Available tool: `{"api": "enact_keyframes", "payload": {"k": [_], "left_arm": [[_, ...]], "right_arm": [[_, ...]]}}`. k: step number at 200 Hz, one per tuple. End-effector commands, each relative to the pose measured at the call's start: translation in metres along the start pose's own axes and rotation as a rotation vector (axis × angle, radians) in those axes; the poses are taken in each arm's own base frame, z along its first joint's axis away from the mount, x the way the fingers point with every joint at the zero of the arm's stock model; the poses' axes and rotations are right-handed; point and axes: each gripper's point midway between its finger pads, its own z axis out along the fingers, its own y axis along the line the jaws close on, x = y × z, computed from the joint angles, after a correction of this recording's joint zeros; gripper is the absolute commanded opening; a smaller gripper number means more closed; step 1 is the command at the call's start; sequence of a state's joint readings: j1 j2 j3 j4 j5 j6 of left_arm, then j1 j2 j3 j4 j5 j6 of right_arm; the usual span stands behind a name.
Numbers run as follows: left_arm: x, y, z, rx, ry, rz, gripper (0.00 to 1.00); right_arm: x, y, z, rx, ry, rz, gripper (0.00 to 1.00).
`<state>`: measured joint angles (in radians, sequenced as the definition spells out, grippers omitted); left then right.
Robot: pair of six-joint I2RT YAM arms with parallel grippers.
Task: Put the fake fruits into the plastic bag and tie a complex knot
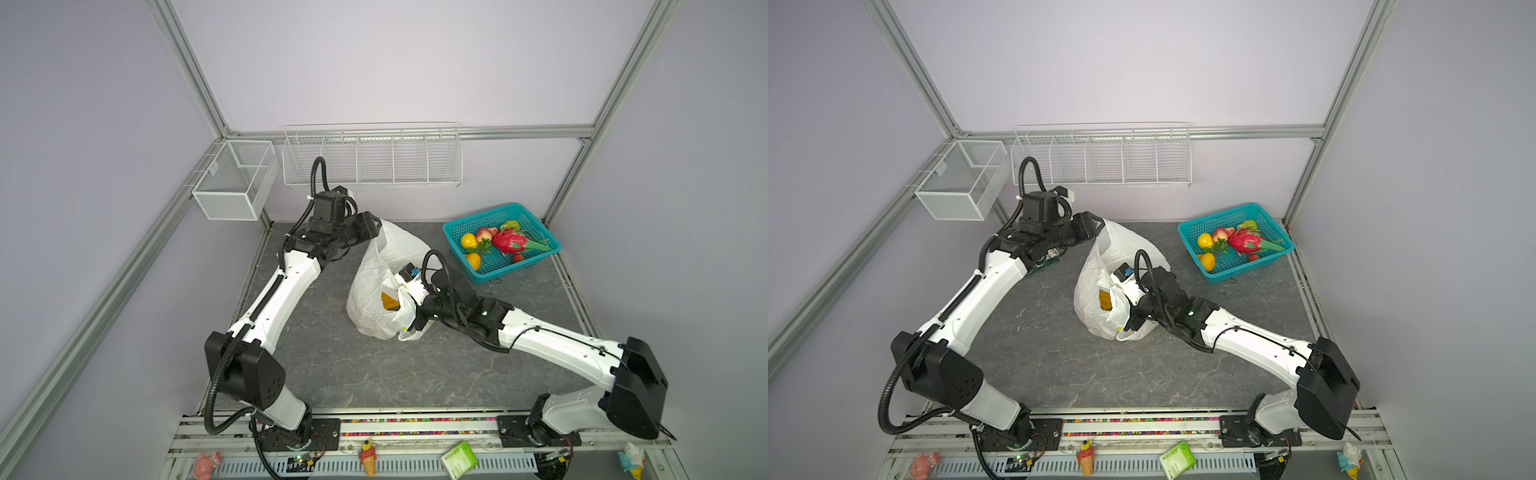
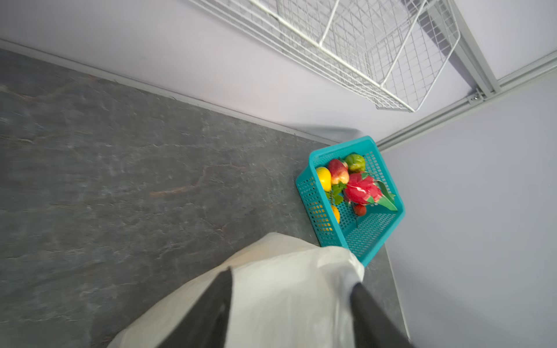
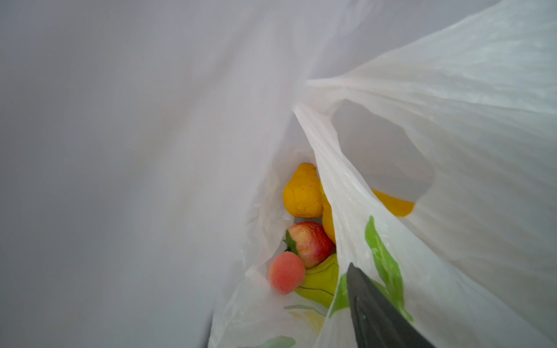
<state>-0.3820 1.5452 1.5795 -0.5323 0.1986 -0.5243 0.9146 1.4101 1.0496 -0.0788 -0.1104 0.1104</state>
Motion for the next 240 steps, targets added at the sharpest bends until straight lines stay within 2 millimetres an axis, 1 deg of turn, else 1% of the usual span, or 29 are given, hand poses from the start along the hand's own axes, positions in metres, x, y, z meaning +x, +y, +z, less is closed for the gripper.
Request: {"api": "enact_keyframes", "payload": {"k": [1, 9, 19, 44, 57, 75, 99, 107, 114, 116, 121, 128, 141, 158, 161, 183, 206, 222, 240], "left_arm": [[-0.019, 0.013, -0.049, -0.124, -0.134, 0.117, 0.88], [-0.019, 0.017, -0.061, -0.148, -0.159, 0.132, 0.91], [-0.016, 0.021, -0.076, -0.164, -0.184, 0.145, 0.92], [0.000, 0.026, -0.109, -0.154, -0.242, 0.140, 0.92], [0.011, 0.020, -0.126, -0.097, -0.258, 0.128, 0.89], [0.034, 0.002, -0.152, 0.023, -0.238, 0.146, 0.83], [0.079, -0.032, -0.183, 0.235, -0.135, 0.224, 0.72], [0.095, -0.042, -0.192, 0.296, -0.095, 0.245, 0.67], [0.109, -0.047, -0.193, 0.334, -0.043, 0.258, 0.60], [0.112, -0.051, -0.200, 0.359, -0.045, 0.267, 0.58], [0.122, -0.056, -0.205, 0.393, -0.017, 0.283, 0.55], [0.135, -0.060, -0.205, 0.420, 0.029, 0.299, 0.51], [0.157, -0.066, -0.203, 0.446, 0.112, 0.345, 0.48], [0.179, -0.074, -0.206, 0.469, 0.168, 0.441, 0.46], [0.184, -0.076, -0.199, 0.464, 0.196, 0.454, 0.46], [0.207, -0.090, -0.193, 0.494, 0.248, 0.549, 0.46], [0.220, -0.102, -0.178, 0.486, 0.284, 0.604, 0.49], [0.222, -0.106, -0.168, 0.481, 0.292, 0.610, 0.50], [0.225, -0.114, -0.164, 0.507, 0.292, 0.614, 0.51]], "right_arm": [[0.000, -0.020, -0.010, 0.103, 0.013, -0.036, 0.71], [-0.002, -0.023, -0.013, 0.101, 0.006, -0.021, 0.71], [-0.006, -0.025, -0.017, 0.086, -0.013, -0.003, 0.71], [-0.016, -0.033, -0.024, 0.057, -0.040, 0.039, 0.71], [-0.017, -0.036, -0.024, 0.047, -0.029, 0.058, 0.71], [-0.017, -0.040, -0.024, 0.048, -0.010, 0.075, 0.70], [-0.017, -0.048, -0.026, 0.067, -0.005, 0.093, 0.70], [-0.019, -0.050, -0.027, 0.066, -0.005, 0.102, 0.70], [-0.019, -0.053, -0.027, 0.067, -0.003, 0.113, 0.70], [-0.019, -0.054, -0.027, 0.065, 0.000, 0.114, 0.70], [-0.020, -0.056, -0.026, 0.068, 0.004, 0.122, 0.70], [-0.020, -0.059, -0.025, 0.073, 0.010, 0.128, 0.70], [-0.022, -0.064, -0.024, 0.082, 0.021, 0.136, 0.70], [-0.025, -0.068, -0.025, 0.087, 0.022, 0.143, 0.70], [-0.026, -0.068, -0.026, 0.087, 0.019, 0.142, 0.70], [-0.029, -0.069, -0.028, 0.086, 0.015, 0.150, 0.70], [-0.028, -0.068, -0.028, 0.081, 0.024, 0.159, 0.70], [-0.026, -0.068, -0.028, 0.079, 0.029, 0.162, 0.70], [-0.023, -0.068, -0.028, 0.083, 0.036, 0.165, 0.70]]}}
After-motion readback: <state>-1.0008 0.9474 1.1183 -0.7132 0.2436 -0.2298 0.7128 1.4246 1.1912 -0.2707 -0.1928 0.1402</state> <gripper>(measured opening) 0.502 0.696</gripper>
